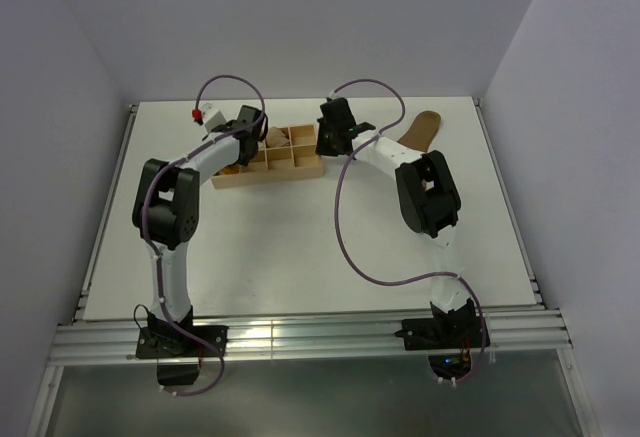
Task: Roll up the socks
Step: Place the sock in the storage box.
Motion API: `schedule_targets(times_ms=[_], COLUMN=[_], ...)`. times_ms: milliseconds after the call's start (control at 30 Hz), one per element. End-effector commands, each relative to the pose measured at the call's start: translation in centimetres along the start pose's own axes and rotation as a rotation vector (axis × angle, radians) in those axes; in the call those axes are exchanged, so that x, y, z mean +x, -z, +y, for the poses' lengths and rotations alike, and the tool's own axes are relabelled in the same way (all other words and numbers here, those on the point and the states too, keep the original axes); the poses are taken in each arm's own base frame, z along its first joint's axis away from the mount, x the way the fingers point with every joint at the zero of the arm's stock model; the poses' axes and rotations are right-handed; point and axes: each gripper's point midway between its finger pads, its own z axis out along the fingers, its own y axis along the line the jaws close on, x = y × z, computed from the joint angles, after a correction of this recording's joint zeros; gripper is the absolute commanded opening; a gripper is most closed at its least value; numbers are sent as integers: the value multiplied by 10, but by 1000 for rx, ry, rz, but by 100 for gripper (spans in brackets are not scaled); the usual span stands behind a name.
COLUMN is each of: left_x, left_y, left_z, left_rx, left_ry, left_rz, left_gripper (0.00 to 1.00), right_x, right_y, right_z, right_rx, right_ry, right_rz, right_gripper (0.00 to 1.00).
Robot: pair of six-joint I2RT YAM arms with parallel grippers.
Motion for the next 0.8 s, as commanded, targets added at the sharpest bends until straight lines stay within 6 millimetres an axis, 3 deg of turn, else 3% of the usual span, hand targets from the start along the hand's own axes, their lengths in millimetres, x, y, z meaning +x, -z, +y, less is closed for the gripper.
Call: schedule_targets(times_ms=[0, 200, 433, 767], left_x=[55, 84, 90, 99], left_y=[9, 4, 1, 2], left_z=[11, 22, 28, 56], left_rx=[-40, -42, -47, -118], left_ry=[-54, -40, -81, -139], left_rz=[217, 365, 446, 520], left_gripper=[0, 0, 0, 0], right_x=[11, 12, 12, 11], right_y=[-14, -15, -17, -20], right_z=[6, 8, 11, 14], right_rx=[-16, -20, -26, -30], right_ry=[-43, -46, -46, -42], right_rz=[14, 11, 9, 6], right_gripper=[0, 0, 0, 0])
